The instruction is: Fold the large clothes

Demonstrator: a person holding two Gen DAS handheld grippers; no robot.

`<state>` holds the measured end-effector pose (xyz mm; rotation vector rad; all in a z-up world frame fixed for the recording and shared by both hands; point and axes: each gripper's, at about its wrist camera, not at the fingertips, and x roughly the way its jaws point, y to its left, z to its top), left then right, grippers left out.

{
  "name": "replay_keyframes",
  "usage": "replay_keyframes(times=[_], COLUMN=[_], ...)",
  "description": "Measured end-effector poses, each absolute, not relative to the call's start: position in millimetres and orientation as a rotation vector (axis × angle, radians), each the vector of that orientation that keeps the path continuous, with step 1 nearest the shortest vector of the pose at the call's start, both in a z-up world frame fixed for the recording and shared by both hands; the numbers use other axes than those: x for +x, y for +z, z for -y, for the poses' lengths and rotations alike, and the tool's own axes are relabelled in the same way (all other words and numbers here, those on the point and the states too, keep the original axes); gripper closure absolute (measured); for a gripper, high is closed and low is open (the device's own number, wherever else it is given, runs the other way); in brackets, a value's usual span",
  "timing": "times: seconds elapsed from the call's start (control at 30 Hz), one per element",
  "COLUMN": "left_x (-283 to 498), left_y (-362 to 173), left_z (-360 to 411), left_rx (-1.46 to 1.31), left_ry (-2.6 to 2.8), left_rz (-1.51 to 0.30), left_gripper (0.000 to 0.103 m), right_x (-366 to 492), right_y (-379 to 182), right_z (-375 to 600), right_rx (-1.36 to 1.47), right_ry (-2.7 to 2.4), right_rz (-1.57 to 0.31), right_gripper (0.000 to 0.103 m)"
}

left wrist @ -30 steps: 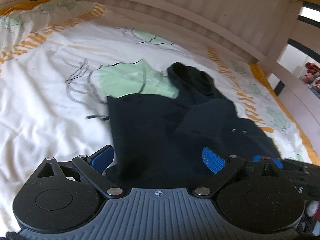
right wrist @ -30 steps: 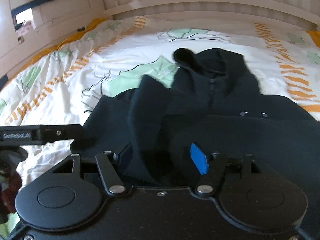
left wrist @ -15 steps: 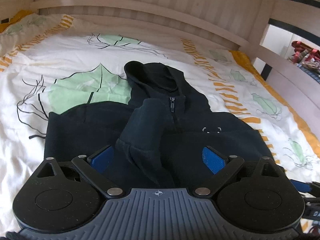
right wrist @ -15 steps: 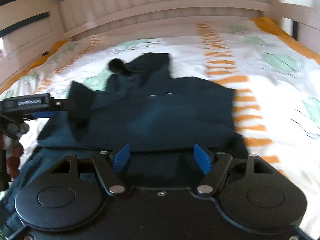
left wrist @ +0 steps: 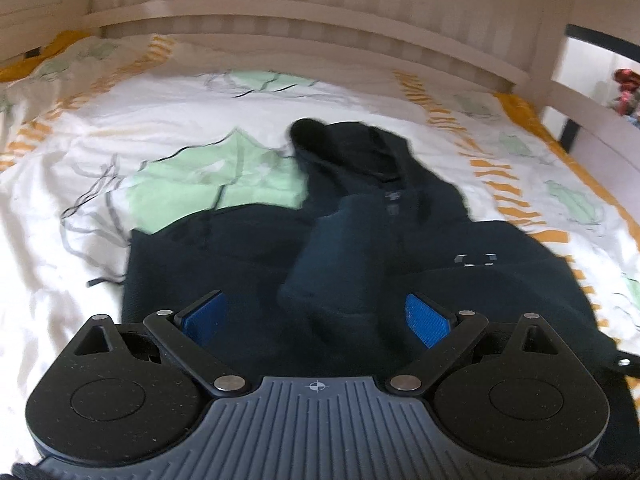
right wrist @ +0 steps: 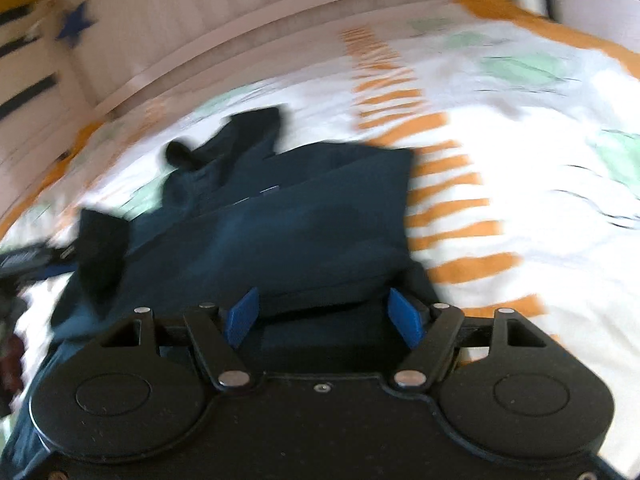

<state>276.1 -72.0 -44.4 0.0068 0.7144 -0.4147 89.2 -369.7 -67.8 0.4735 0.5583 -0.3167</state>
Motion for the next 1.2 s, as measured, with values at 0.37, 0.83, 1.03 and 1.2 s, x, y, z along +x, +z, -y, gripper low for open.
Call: replay_keyframes(times=[0.37, 0.83, 1.03, 1.2], left_x=[276, 267, 266, 266], left_y=[-65, -94, -95, -96], left_z=[12, -4, -1, -1], left_rx=[-0.060, -0.102, -0.086, -0.084], left_ry=[-0.290, -0.274, -0.267, -0.267], left_rz=[-0.774, -0.730, -0.725, -0.725], left_gripper=[0.006, 0.000, 0.000, 0.000], right_x=[82, 94, 84, 103], right_y=[-78, -82, -57, -30], right_z=[369, 341, 317, 308], right_rx=[0.445, 0.242, 0.187, 0.102], right_ry=[-0.304, -0.301, -0.291, -0.290], right_rz=[-0.542, -0.573, -0.492, -0.425], right_gripper=[0.036, 0.019, 0.018, 0.010])
